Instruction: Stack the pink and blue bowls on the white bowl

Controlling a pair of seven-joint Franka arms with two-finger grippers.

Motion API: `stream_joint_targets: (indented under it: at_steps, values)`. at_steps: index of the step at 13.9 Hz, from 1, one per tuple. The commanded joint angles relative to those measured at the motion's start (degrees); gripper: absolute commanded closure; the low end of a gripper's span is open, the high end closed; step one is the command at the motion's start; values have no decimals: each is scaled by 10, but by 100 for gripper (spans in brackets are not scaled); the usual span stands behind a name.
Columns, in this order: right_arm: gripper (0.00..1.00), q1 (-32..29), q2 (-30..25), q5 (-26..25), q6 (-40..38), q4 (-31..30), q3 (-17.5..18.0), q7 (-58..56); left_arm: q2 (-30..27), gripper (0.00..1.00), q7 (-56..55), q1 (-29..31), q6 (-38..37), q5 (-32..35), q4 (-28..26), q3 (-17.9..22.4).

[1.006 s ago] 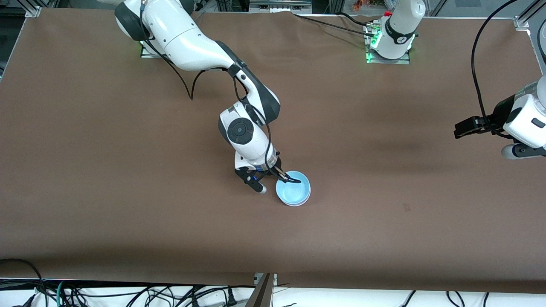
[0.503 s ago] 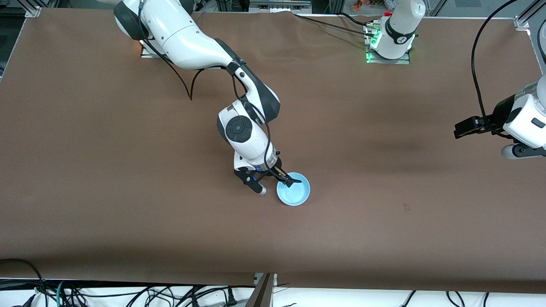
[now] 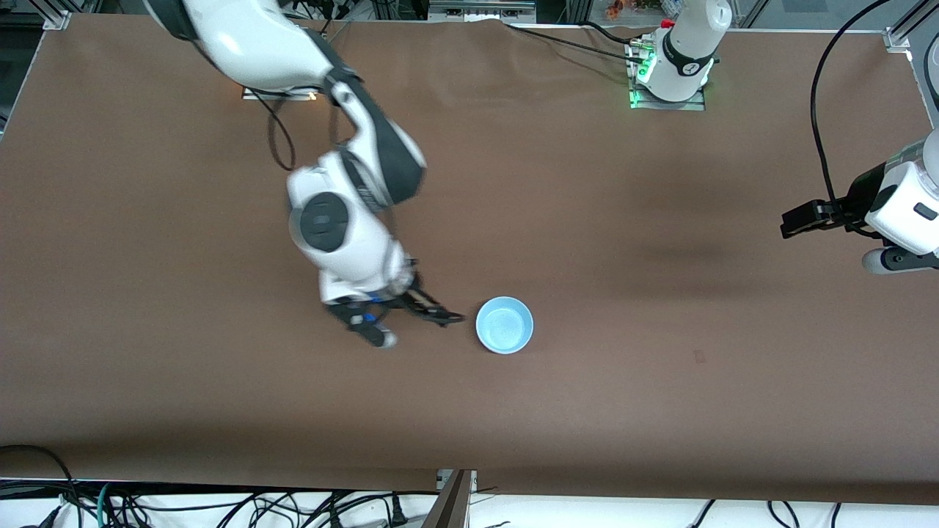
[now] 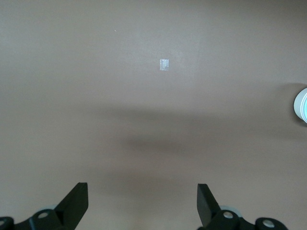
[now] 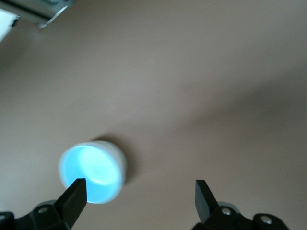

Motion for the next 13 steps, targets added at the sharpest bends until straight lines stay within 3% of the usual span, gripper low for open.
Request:
stream_joint_targets:
  at_steps: [1,4,8,13]
  values:
    - [0,-23,-119,4,-90,-98,-31,-136,1,0,9,3,0,-10,2,-2]
    - [0,-32,-210,5,-192,-127,-95,-283,2,0,8,2,0,-10,2,-3]
    - [0,-31,-336,-4,-228,-221,-167,-428,2,0,8,1,-1,-9,2,-3]
    - [0,-25,-396,-88,-223,-284,-177,-495,3,0,8,-1,0,-9,3,-3]
